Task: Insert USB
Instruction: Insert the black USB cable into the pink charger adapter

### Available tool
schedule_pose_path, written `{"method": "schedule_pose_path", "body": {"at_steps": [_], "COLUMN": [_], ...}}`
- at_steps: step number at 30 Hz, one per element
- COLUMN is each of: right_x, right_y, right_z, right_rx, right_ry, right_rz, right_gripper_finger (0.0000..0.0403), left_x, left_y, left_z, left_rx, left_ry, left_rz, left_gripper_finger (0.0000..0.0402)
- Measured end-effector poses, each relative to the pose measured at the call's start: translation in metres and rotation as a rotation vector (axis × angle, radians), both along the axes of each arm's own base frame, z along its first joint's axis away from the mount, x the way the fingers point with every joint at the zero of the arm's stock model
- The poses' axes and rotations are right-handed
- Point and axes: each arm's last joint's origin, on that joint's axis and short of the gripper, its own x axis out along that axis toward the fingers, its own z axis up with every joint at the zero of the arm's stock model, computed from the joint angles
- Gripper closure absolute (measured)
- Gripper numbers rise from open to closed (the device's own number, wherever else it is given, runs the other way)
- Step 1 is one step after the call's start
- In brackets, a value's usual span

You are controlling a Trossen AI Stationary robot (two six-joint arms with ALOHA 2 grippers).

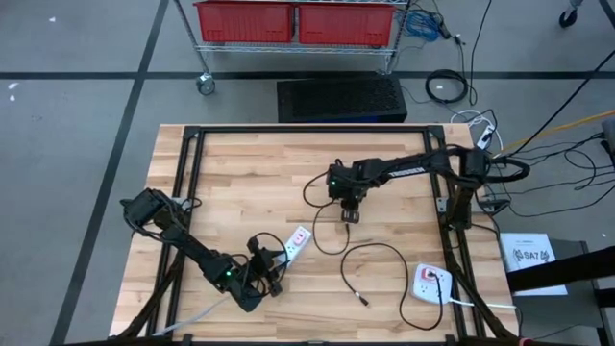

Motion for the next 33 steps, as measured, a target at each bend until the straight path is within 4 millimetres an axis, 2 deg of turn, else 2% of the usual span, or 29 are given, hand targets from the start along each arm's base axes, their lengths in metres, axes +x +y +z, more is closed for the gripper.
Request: {"method": "schedule_pose_path", "body": {"at_steps": [3, 4, 9, 12, 16, 19, 22, 26, 33], "right_x": [-0.003, -0.003, 0.0, 0.003, 0.003, 0.002, 0.003, 0.008, 0.029], "right_y": [0.004, 0.006, 0.024, 0.038, 0.052, 0.069, 0.092, 0.13, 0.186], "right_z": [0.009, 0.014, 0.038, 0.061, 0.095, 0.12, 0.133, 0.13, 0.094], "right_rx": [0.052, 0.053, 0.043, 0.042, 0.019, 0.055, 0.091, 0.093, -0.001], "right_ry": [-0.027, -0.047, -0.155, -0.288, -0.495, -0.654, -0.766, -0.836, -0.964], "right_rz": [0.001, -0.001, -0.026, -0.064, -0.205, -0.286, -0.322, -0.356, -0.423], "right_gripper_finger": [0.0381, 0.0391, 0.0398, 0.04, 0.0401, 0.0402, 0.0402, 0.0403, 0.0403], "left_x": [0.0, 0.0, 0.0, 0.0, 0.0, 0.0, 0.0, 0.0, 0.002], "left_y": [0.0, 0.0, 0.0, 0.0, 0.0, 0.0, 0.001, 0.001, 0.004], "left_z": [0.0, 0.0, 0.0, 0.0, 0.0, 0.0, 0.0, 0.0, 0.0], "left_rx": [0.0, 0.0, 0.006, 0.007, 0.008, 0.012, 0.016, 0.016, 0.018], "left_ry": [0.0, 0.0, 0.002, 0.002, 0.002, 0.0, 0.0, -0.001, -0.004], "left_rz": [0.0, 0.0, -0.002, -0.001, -0.001, 0.001, 0.004, 0.007, 0.02], "left_gripper_finger": [0.0249, 0.0249, 0.0249, 0.0249, 0.0249, 0.0249, 0.0249, 0.0249, 0.0249]}}
